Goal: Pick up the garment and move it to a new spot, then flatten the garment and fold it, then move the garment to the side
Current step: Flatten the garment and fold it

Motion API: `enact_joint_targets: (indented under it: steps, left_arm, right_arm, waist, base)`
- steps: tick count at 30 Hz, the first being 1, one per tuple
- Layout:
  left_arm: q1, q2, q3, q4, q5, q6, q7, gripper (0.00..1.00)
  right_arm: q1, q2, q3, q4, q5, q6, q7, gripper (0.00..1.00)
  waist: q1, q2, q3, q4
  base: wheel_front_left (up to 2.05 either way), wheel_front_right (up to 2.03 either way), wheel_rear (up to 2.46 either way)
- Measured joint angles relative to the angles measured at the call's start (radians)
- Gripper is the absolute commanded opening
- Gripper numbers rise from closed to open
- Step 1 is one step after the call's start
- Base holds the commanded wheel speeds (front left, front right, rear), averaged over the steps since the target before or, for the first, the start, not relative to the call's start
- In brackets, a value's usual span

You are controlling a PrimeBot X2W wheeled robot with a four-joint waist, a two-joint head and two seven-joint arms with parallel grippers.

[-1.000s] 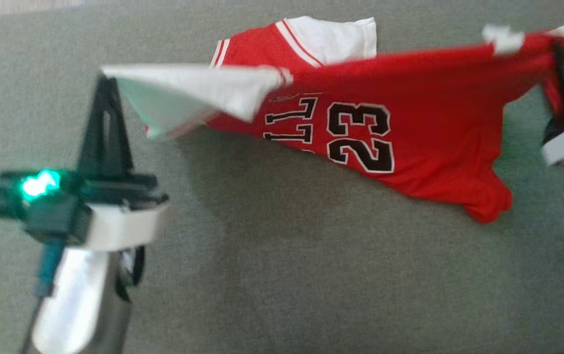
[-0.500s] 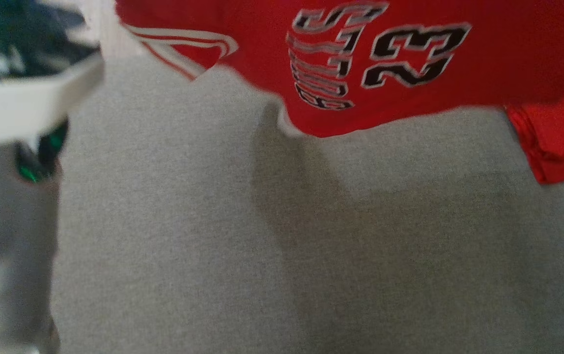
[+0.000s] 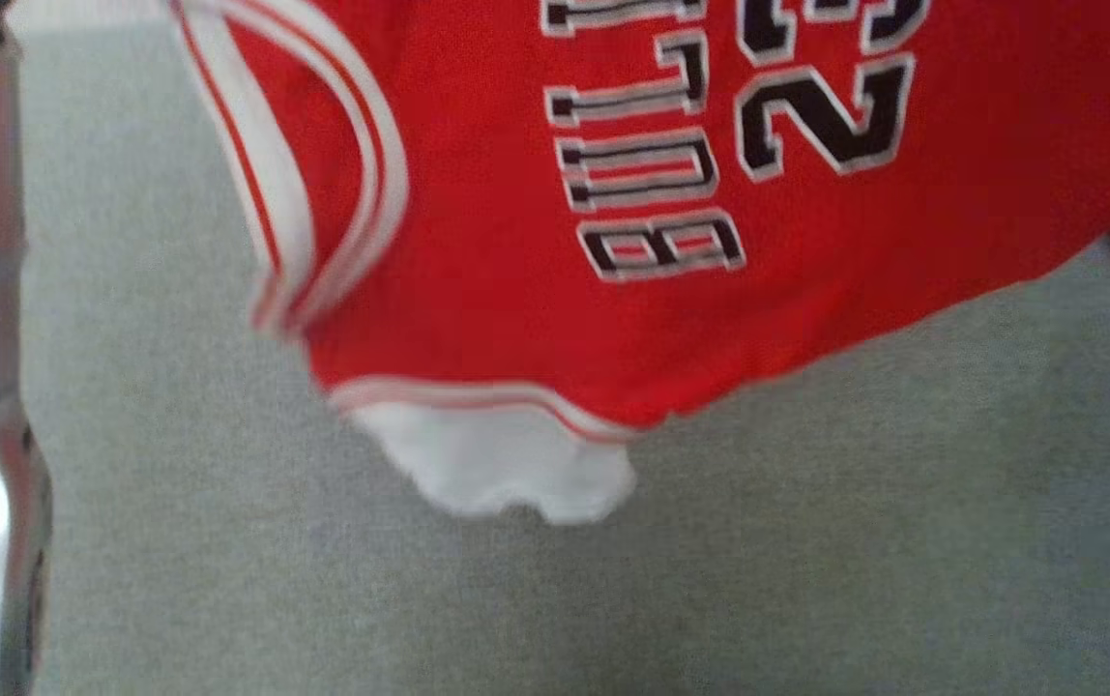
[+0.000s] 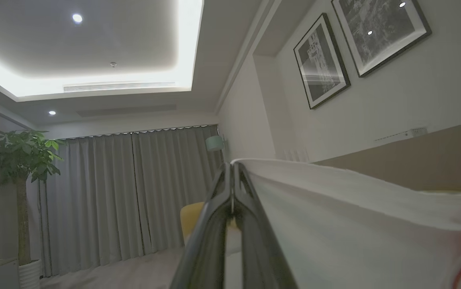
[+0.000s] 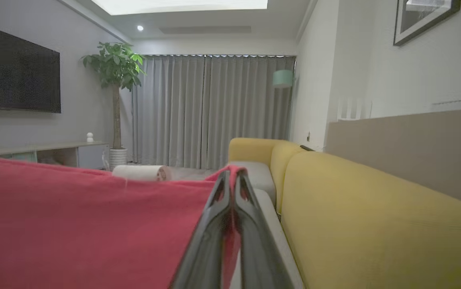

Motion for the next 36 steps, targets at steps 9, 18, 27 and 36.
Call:
enact_joint_targets:
  steps: [9,18,27,36]
  left_arm:
    - [-0.263,-0.036,-0.045,0.251,0.080,0.000,-0.189,0.00]
    - [-0.276,-0.044,-0.053,0.264,0.042,-0.014,-0.260,0.00]
    - [0.209,0.014,-0.088,0.050,-0.009,-0.014,-0.267,0.00]
    - [0.808,0.024,-0.088,-0.211,-0.007,0.082,-0.267,0.00]
  right_arm:
    - [-0.258,0.015,0.131,0.176,-0.100,0.000,-0.136,0.00]
    - [-0.334,-0.002,0.175,0.312,-0.138,0.000,-0.277,0.00]
    - [-0.134,0.003,0.218,0.408,-0.070,0.000,-0.339,0.00]
    - [0.261,0.021,0.123,0.307,0.005,0.000,-0.356,0.00]
  waist:
    - [0.0003,-0.0001,0.174,0.031]
    - [-0.0001,0.0000,0.252,0.062]
    - [-0.0002,0.0000,0.237,0.062]
    - [-0.0005,0.0000,0.138,0.056]
  base:
    - [0.00,0.00,0.00]
    - [0.00,0.00,0.00]
    - [0.00,0.00,0.00]
    - [0.00,0.00,0.00]
